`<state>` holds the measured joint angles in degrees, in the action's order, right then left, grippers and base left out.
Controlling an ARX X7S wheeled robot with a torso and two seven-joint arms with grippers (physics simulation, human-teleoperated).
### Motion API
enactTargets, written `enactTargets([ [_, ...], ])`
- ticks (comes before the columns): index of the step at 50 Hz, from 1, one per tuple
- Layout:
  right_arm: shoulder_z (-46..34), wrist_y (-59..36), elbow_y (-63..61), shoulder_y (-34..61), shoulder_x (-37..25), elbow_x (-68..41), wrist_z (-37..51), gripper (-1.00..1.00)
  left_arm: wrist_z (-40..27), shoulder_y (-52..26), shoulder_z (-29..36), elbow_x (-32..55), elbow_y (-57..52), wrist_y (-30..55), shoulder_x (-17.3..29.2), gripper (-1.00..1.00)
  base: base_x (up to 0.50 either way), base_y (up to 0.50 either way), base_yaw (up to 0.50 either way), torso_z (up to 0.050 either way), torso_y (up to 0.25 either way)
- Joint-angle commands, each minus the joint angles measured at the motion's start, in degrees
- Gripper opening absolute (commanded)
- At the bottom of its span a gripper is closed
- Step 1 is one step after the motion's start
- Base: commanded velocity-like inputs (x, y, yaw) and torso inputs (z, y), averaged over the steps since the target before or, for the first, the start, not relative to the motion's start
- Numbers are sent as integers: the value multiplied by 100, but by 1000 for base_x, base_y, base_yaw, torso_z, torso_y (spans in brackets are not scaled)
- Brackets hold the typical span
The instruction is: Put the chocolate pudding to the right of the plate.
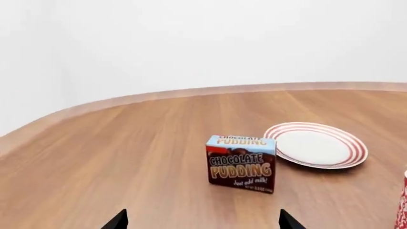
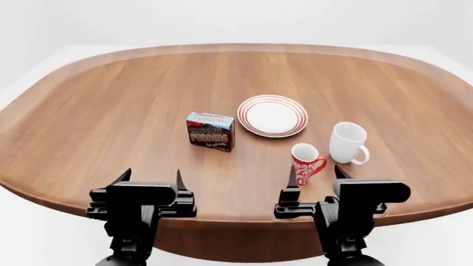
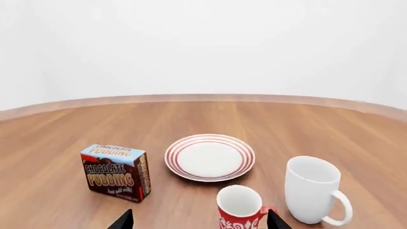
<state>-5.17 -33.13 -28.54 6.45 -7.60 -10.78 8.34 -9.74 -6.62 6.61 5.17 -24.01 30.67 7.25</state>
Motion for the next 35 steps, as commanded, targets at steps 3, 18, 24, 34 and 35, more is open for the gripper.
enactTargets([
  [3,192,-988,-737,249,-57,-383,62,100,-162,-272,87,46,-850,998,127,100,500,0,0,0,0],
  [18,290,-1255,-970,294,-141,-628,86,100,-210,-300,69,134,-856,983,177,100,500,0,0,0,0],
  [24,315,-1183,-892,246,-148,-687,68,100,-224,-304,106,139,-813,930,204,100,500,0,0,0,0],
  [34,348,-1170,-882,221,-158,-809,66,100,-270,-300,110,173,-799,890,228,100,500,0,0,0,0],
  [35,357,-1163,-890,214,-162,-813,74,100,-273,-294,110,179,-830,890,233,100,500,0,0,0,0],
])
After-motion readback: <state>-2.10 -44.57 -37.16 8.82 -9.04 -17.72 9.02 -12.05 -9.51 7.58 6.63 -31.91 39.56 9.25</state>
